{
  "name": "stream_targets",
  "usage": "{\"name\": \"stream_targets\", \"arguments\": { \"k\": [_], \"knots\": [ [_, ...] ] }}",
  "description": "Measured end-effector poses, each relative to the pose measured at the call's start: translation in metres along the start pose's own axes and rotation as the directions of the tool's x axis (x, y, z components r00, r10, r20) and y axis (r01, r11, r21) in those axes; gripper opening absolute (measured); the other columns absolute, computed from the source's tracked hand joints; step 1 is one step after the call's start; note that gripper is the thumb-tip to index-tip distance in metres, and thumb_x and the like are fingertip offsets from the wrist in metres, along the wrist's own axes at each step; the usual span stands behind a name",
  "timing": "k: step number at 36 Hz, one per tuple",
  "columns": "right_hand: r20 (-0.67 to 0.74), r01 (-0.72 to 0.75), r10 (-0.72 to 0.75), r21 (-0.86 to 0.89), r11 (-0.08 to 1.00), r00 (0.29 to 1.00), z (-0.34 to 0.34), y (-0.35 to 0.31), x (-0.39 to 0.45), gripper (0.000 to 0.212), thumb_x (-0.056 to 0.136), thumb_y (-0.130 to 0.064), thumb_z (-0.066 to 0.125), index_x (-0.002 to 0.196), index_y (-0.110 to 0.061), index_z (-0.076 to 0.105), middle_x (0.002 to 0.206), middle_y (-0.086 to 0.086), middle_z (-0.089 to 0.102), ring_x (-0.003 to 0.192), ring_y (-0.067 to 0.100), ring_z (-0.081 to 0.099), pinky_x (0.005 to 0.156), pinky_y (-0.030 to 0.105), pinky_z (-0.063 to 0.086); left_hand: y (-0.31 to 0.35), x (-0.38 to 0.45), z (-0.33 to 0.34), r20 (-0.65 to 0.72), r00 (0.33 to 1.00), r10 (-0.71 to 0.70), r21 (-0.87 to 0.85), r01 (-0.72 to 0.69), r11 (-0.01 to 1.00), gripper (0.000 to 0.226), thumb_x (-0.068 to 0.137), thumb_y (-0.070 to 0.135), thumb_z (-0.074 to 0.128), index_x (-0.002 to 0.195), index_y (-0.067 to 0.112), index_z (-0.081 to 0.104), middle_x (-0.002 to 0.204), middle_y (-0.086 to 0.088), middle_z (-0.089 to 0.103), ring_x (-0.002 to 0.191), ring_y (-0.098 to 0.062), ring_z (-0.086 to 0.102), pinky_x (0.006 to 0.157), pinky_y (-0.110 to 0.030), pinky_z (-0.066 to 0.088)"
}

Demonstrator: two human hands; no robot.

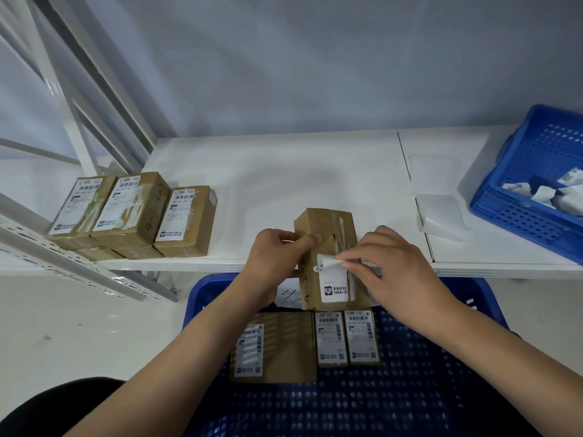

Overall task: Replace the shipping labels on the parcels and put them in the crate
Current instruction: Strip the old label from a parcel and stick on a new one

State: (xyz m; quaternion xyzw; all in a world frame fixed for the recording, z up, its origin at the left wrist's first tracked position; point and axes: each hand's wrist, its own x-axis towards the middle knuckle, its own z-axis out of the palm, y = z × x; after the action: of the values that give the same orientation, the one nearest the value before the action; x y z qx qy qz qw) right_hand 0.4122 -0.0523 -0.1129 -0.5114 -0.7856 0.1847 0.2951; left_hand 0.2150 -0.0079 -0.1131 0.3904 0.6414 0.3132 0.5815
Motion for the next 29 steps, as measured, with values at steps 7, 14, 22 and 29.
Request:
{"name": "stream_targets", "arguments": {
  "k": [7, 14, 22, 29],
  "knots": [
    [-0.012, 0.032, -0.032, -0.023, 0.999, 0.999, -0.002, 0.0, 0.0, 0.015, 0.09, -0.012, 0.073, 0.103, -0.018, 0.078, 0.085, -0.01, 0.064, 0.086, 0.001, 0.043, 0.08, 0.005, 0.036, -0.001, 0.004, -0.003, -0.009, 1.0, -0.003, -0.003, 0.003, 1.0, 0.043, 0.085, 0.031, 0.082, 0.115, 0.003, 0.068, 0.103, -0.011, 0.076, 0.094, -0.025, 0.075, 0.069, -0.035, 0.063],
    [-0.047, 0.073, -0.075, -0.044, 0.996, 0.996, 0.0, -0.002, -0.001, 0.016, 0.087, -0.01, 0.075, 0.102, -0.015, 0.078, 0.084, -0.006, 0.066, 0.084, 0.005, 0.045, 0.07, 0.016, 0.039, -0.001, 0.007, -0.006, -0.038, 0.999, -0.018, -0.013, 0.017, 1.0, 0.049, 0.085, 0.032, 0.082, 0.119, 0.002, 0.065, 0.106, -0.012, 0.074, 0.094, -0.025, 0.075, 0.07, -0.039, 0.065],
    [-0.071, 0.098, -0.1, -0.032, 0.995, 0.992, -0.006, -0.009, -0.002, 0.014, 0.087, -0.011, 0.074, 0.1, -0.015, 0.078, 0.083, -0.01, 0.065, 0.084, 0.002, 0.046, 0.071, 0.009, 0.039, 0.002, 0.01, -0.012, -0.054, 0.998, -0.041, -0.035, 0.039, 0.999, 0.045, 0.087, 0.031, 0.08, 0.117, 0.0, 0.066, 0.106, -0.01, 0.074, 0.094, -0.025, 0.074, 0.079, -0.045, 0.064],
    [-0.086, 0.112, -0.112, -0.004, 0.994, 0.99, -0.008, -0.011, -0.005, 0.014, 0.087, -0.014, 0.074, 0.099, -0.016, 0.078, 0.085, -0.01, 0.066, 0.085, -0.001, 0.045, 0.075, 0.006, 0.039, 0.004, 0.011, -0.02, -0.102, 0.994, -0.043, -0.03, 0.04, 0.999, 0.042, 0.091, 0.032, 0.075, 0.118, 0.002, 0.064, 0.107, -0.008, 0.073, 0.095, -0.023, 0.073, 0.066, -0.031, 0.062]
  ]
}}
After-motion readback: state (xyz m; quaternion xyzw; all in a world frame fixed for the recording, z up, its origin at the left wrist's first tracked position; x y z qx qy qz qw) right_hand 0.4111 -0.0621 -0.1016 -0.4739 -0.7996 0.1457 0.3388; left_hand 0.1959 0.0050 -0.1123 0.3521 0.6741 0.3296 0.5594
